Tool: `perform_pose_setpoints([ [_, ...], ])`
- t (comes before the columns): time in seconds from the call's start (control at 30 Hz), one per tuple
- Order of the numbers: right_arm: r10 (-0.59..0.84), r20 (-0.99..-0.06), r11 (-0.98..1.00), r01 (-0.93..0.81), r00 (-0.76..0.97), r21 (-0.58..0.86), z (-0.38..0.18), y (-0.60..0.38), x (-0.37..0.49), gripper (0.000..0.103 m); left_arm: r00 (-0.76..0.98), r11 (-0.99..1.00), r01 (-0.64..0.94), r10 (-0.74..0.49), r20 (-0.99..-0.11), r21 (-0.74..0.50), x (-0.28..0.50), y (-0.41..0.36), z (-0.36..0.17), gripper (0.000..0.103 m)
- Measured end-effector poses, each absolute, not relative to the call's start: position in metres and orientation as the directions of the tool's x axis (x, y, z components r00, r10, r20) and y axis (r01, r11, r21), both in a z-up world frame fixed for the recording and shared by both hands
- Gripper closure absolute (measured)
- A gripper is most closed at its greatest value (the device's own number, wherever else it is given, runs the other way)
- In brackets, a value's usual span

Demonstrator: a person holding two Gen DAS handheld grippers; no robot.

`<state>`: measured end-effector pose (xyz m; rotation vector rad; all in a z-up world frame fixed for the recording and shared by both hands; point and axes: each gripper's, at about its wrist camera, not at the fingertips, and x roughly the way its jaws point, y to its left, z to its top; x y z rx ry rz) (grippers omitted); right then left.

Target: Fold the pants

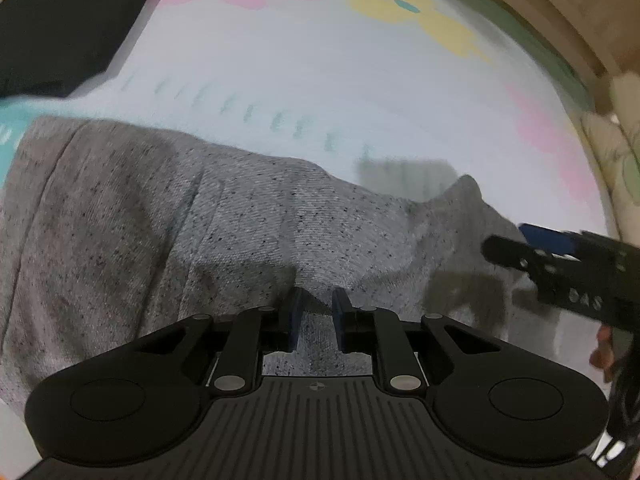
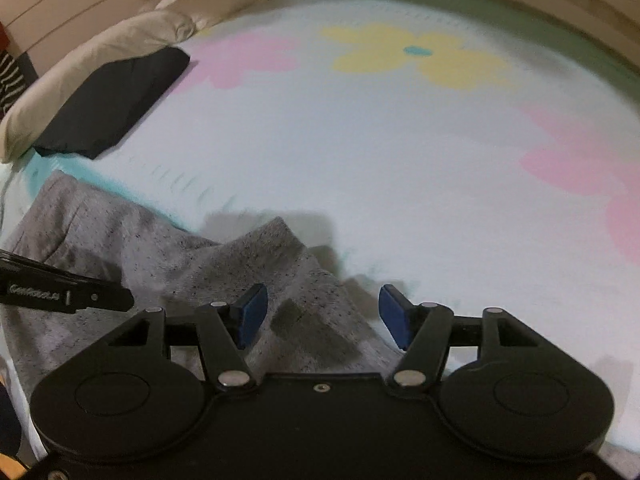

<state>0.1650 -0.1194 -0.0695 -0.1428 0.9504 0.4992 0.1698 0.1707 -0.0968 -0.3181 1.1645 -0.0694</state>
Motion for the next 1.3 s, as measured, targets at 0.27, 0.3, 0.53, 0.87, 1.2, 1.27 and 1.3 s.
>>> perform_pose_setpoints([
  [0.27,0.378,-0.825,0.824,-0.56,0.42,0.092,-0.065,-0.105,0.138,0.08,0.426,0.963,-0.093,-0.189,-0.884,-0.251,0.168,0.16,-0.091,0.085],
  [0.3,0.378,-0.82,0.819,-0.568,0.43,0.08,-0.062,-0.105,0.129,0.08,0.446,0.968,-0.089,-0.171,-0.878,-0.233,0.164,0.157,-0.087,0.085],
  [0.53,0.386,-0.817,0.74,-0.673,0.428,-0.003,-0.063,-0.092,0.073,0.08,0.558,0.987,-0.042,-0.106,-0.823,-0.155,0.165,0.134,-0.058,0.073],
  [0.87,0.398,-0.808,0.791,-0.608,0.435,0.062,-0.062,-0.092,0.098,0.045,0.5,0.984,-0.127,-0.044,-0.865,-0.123,0.157,0.132,-0.078,0.073],
  [1.2,0.501,-0.794,0.801,-0.531,0.343,0.276,-0.067,-0.095,0.152,0.043,0.485,0.99,-0.064,-0.08,-0.871,-0.127,0.151,0.145,-0.079,0.073],
  [1.27,0.522,-0.786,0.796,-0.521,0.332,0.308,-0.069,-0.093,0.158,0.048,0.483,0.989,-0.063,-0.089,-0.871,-0.136,0.15,0.148,-0.081,0.073],
  [1.3,0.528,-0.784,0.794,-0.516,0.326,0.32,-0.07,-0.092,0.16,0.052,0.481,0.988,-0.063,-0.094,-0.872,-0.141,0.15,0.15,-0.081,0.073],
])
